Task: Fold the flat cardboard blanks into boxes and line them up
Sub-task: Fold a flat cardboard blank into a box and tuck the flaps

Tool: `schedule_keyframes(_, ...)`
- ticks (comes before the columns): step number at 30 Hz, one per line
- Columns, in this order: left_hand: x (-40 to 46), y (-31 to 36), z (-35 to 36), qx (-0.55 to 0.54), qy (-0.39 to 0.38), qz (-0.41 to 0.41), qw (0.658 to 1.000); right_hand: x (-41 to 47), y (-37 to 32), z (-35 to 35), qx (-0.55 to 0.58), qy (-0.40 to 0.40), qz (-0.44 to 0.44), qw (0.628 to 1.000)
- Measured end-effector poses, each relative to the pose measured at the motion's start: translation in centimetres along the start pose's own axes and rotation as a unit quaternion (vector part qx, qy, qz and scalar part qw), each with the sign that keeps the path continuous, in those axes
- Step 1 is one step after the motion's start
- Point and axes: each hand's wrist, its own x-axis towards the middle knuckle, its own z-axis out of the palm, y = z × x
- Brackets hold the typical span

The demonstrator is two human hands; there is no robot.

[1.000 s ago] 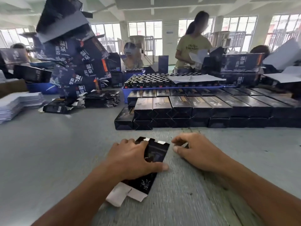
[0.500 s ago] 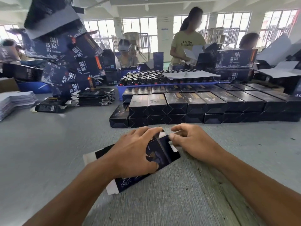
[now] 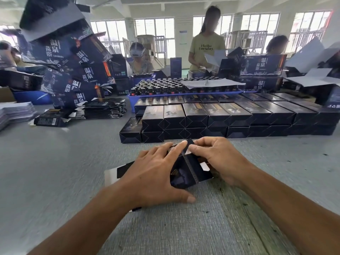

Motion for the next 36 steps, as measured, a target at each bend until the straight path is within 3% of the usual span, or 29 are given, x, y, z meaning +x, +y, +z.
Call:
schedule_keyframes(5, 0.1, -0.9, -0.4, -0.025, 0.068, -0.017, 0.997, 0.0, -0.4, -0.2, -0.008, -0.034, 0.004, 0.999)
schedule_keyframes(11, -0.3, -1.7, -1.4, 0.022, 0.124, -0.018, 0.992, -0.1, -0.6, -0.4, 0.020, -0.047, -0.009, 0.999)
schedule_keyframes(19, -0.5, -1.6, -1.9, 0.021, 0.142, 0.019, 0.989, 0.3, -0.2, -0.7, 0.038, -0.062, -0.017, 0.997)
schedule_keyframes(28, -0.6, -1.6, -2.2, -0.020, 0.162, 0.017, 0.986, -0.3, -0.6, -0.5, -0.055, -0.095, -0.086, 0.990)
schedule_keyframes(36, -0.7, -1.2, -2.2, 0.000, 0.158, 0.047, 0.986, -0.2, -0.5, 0.0, -0.062, -0.031, -0.124, 0.990)
